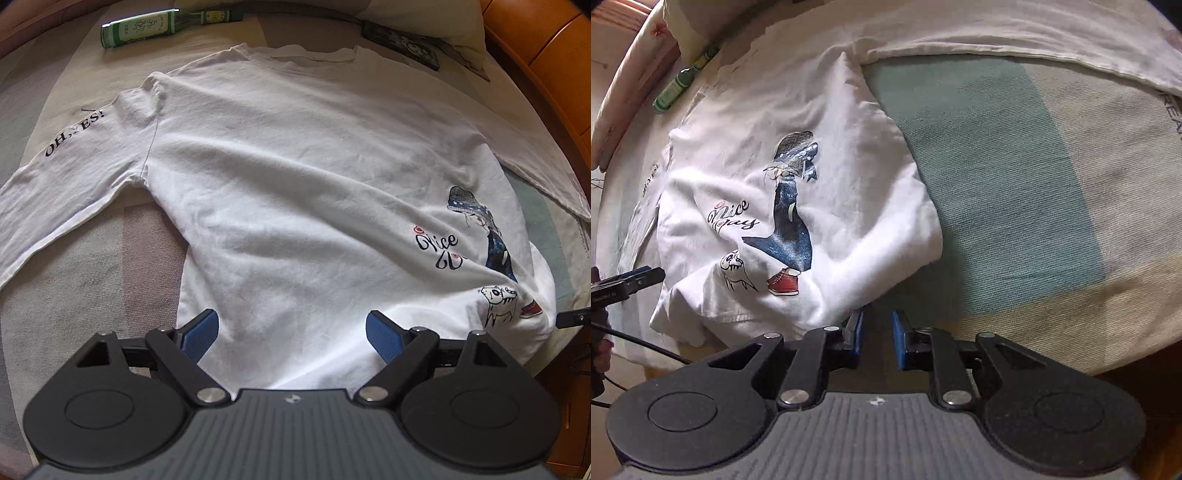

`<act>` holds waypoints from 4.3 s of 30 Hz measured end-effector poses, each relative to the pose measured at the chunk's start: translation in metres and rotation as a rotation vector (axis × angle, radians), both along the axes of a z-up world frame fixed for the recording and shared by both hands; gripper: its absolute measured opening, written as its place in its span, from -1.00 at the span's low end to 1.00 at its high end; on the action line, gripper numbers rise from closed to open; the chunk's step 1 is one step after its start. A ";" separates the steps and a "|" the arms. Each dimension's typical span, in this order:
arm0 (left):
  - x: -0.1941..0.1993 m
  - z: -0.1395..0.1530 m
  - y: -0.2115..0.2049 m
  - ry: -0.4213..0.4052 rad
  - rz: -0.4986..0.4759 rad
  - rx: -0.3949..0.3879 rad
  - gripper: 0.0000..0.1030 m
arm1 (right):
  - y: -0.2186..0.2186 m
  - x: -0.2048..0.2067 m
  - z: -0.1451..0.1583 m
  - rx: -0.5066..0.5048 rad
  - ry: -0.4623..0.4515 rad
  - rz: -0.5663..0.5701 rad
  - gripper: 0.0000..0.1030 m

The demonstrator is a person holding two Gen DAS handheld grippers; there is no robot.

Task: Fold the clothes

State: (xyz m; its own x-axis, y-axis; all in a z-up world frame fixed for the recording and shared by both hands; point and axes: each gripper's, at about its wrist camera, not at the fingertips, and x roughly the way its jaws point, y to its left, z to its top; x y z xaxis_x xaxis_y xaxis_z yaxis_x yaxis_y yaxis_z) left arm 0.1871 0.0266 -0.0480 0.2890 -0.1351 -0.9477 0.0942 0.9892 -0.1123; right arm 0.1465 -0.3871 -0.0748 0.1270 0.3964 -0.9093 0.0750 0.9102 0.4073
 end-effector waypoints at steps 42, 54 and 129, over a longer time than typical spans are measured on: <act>-0.056 -0.088 0.138 0.145 0.529 -0.752 -0.11 | 0.139 0.075 0.008 0.191 -0.059 0.273 0.40; -0.068 -0.082 0.126 0.129 0.619 -0.630 -0.92 | 0.160 0.087 0.007 0.202 -0.077 0.303 0.42; 0.012 -0.043 0.056 -0.125 -0.150 0.006 -0.58 | 0.151 0.240 -0.031 -0.363 -0.457 0.176 1.00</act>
State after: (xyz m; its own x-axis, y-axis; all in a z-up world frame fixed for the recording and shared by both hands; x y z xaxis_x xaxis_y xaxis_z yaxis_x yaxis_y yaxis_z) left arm 0.1995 0.0826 -0.0906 0.3812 -0.1800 -0.9068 0.2536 0.9636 -0.0847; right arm 0.3866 -0.2363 -0.1062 0.4969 0.1213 -0.8593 -0.1982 0.9799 0.0237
